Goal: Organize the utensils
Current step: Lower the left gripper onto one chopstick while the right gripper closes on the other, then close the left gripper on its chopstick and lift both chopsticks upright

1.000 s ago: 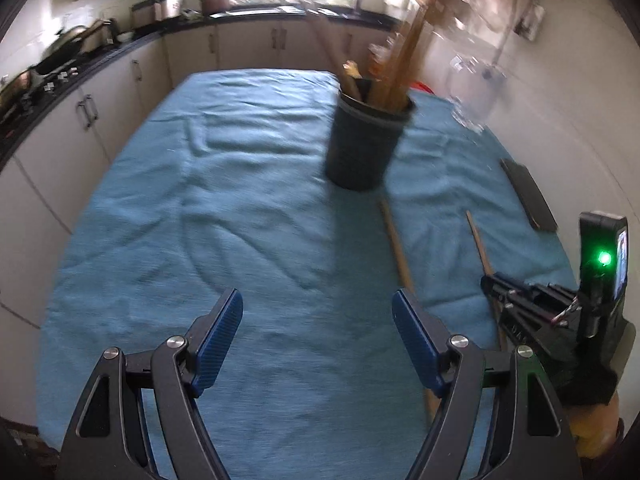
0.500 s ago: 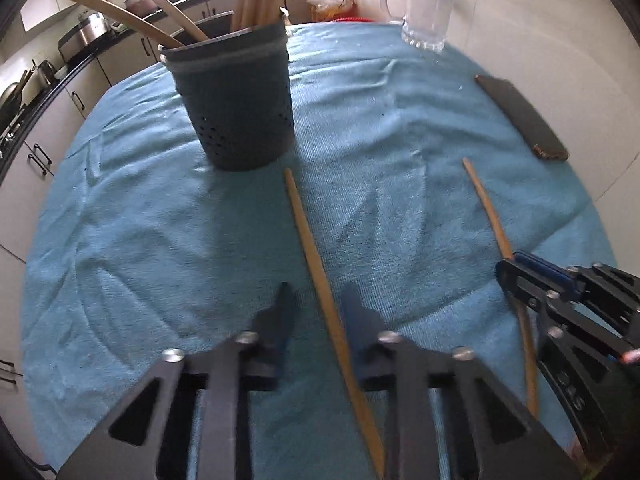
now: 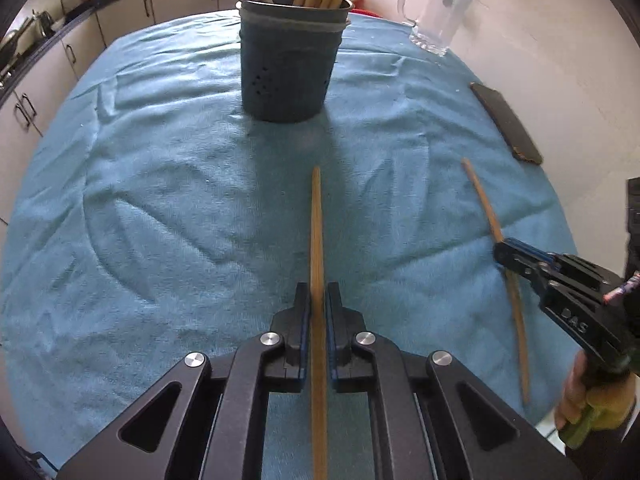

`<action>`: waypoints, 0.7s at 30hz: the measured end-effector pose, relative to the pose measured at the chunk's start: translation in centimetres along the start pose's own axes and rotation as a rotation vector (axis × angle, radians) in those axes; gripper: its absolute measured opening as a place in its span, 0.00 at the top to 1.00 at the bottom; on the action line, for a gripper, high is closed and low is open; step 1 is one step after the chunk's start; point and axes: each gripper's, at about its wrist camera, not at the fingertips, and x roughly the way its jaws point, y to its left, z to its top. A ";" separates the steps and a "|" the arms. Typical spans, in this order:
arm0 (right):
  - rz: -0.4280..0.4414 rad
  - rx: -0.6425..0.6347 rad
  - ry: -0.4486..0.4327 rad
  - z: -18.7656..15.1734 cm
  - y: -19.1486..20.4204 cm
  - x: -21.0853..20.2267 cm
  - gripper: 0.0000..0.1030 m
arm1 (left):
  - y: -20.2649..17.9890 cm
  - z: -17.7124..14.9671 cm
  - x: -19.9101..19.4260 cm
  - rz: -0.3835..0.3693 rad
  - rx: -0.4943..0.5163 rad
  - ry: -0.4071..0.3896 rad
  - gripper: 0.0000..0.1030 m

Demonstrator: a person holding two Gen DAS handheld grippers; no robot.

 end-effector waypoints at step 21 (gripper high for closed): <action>-0.126 -0.106 0.118 5.0 1.8 3.1 0.84 | -0.4 4.0 3.0 0.043 0.033 0.017 0.79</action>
